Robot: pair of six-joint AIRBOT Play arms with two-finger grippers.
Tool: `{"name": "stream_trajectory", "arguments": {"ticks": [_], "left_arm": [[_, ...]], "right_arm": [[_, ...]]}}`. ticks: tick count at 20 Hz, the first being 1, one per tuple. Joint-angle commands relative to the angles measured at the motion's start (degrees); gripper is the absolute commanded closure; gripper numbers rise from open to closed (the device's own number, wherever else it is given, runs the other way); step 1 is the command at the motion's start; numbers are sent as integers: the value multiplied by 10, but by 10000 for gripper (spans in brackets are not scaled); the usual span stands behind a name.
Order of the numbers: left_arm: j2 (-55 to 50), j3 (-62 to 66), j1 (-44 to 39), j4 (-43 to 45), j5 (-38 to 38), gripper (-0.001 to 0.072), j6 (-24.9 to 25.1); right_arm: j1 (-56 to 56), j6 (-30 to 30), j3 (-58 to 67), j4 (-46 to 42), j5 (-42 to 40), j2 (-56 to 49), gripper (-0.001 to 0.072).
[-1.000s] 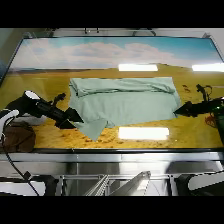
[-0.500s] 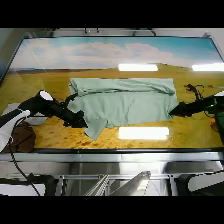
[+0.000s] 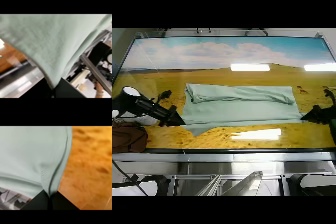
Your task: Fold the shirts.
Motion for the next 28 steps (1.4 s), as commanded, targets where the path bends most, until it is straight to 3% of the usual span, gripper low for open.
{"name": "stream_trajectory", "arguments": {"ticks": [1,3,6,8,15,23,24,25,26,27,28], "left_arm": [[38,1,66,3,-84,683,-13],[45,2,69,-2,-87,683,-12],[32,19,59,-74,-76,684,27],[15,71,51,-128,-38,684,34],[-142,323,45,-135,50,685,19],[-335,478,8,-130,25,683,8],[-353,495,4,-130,23,671,7],[-367,510,3,-130,24,481,3],[-378,524,3,-130,22,410,-9],[-386,543,4,-131,12,410,-17],[-389,567,9,-132,-3,410,-24]], "right_arm": [[-42,16,1,-21,27,10,694],[-37,14,1,12,36,11,694],[-19,-37,4,180,27,12,694],[3,-46,15,243,-19,12,694],[100,-78,33,260,-233,-2,694],[144,-94,33,260,-267,-83,694],[144,-95,33,260,-267,-86,694],[144,-100,33,260,-266,-87,692],[143,-100,33,260,-259,-85,633],[138,-101,37,255,-241,-80,397],[129,-100,49,248,-215,-75,210]]}}
